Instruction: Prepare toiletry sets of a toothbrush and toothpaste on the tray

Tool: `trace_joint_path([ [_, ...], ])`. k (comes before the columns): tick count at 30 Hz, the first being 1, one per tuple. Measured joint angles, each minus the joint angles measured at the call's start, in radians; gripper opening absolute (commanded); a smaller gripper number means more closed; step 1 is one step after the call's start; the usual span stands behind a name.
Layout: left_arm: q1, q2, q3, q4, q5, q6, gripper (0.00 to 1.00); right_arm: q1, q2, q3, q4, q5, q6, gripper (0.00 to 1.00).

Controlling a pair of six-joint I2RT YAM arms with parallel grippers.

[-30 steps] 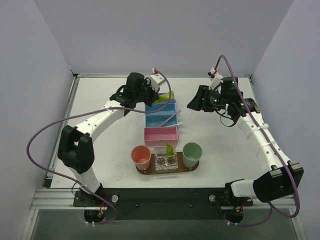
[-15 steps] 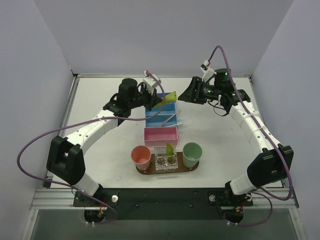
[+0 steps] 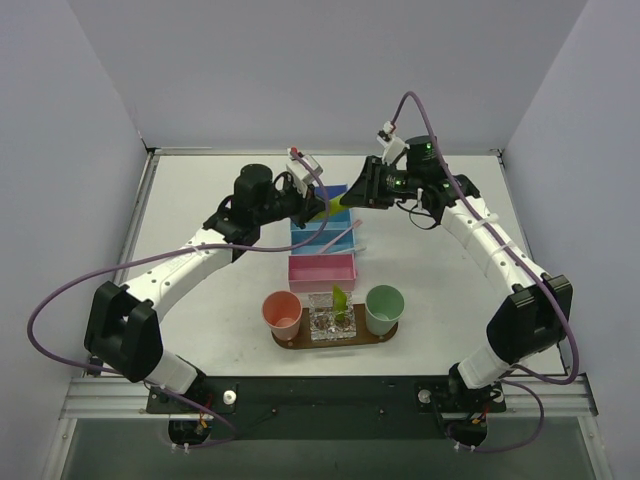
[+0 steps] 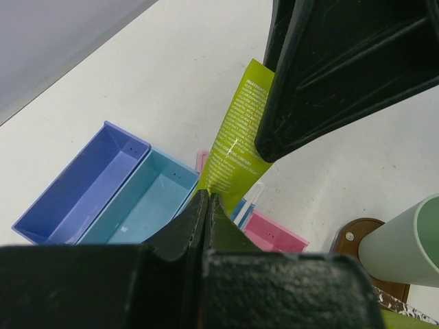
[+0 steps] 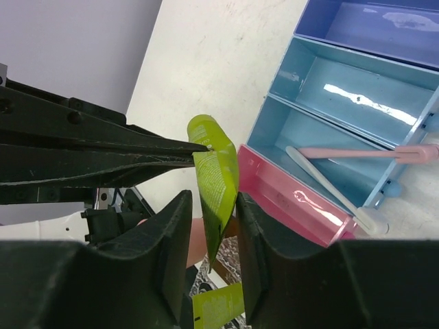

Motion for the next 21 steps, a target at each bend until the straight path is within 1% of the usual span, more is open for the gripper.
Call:
trace_joint_path([
  [3,-0.004,-0.002,-0.002,0.01,0.0,-0.002,0.0,0.001,0.0,0.0,-0.001,0.015,-0.003,0.14],
  [4,-0.005,-0.002,-0.002,0.012,0.0,-0.004,0.0,0.001,0.0,0.0,-0.001,0.016,-0.003,0.06],
  [5,-0.006,-0.002,-0.003,0.013,0.0,-0.005,0.0,0.001,0.0,0.0,-0.002,0.017,-0.003,0.01],
  [7,-0.008,-0.002,-0.003,0.013,0.0,-0.004,0.0,0.001,0.0,0.0,-0.002,0.021,-0.005,0.0],
  [9,-0.008,-0.002,-0.003,0.013,0.005,-0.004,0.2,0.0,0.0,0.0,-0.008,0.025,-0.005,0.0],
  [10,-0.008,-0.002,-0.003,0.012,0.008,-0.004,0.41,0.0,0.0,0.0,-0.008,0.024,-0.006,0.0],
  [11,-0.008,-0.002,-0.003,0.011,0.011,-0.003,0.49,0.0,0.0,0.0,-0.01,0.024,-0.011,0.0],
  [12,-0.008,-0.002,-0.003,0.01,0.02,0.0,0.54,0.0,-0.003,0.0,-0.014,0.024,-0.017,0.0],
  [13,-0.008,-0.002,-0.002,0.008,0.04,-0.004,0.65,0.0,-0.005,0.0,-0.019,0.026,-0.027,0.0],
  [17,-0.01,-0.002,0.023,-0.028,0.151,-0.008,0.73,-0.003,-0.03,-0.001,-0.053,0.024,-0.075,0.0],
  [21,0.004,-0.01,0.073,-0.05,0.29,-0.031,0.76,-0.006,-0.077,0.026,-0.15,-0.006,-0.164,0.0],
])
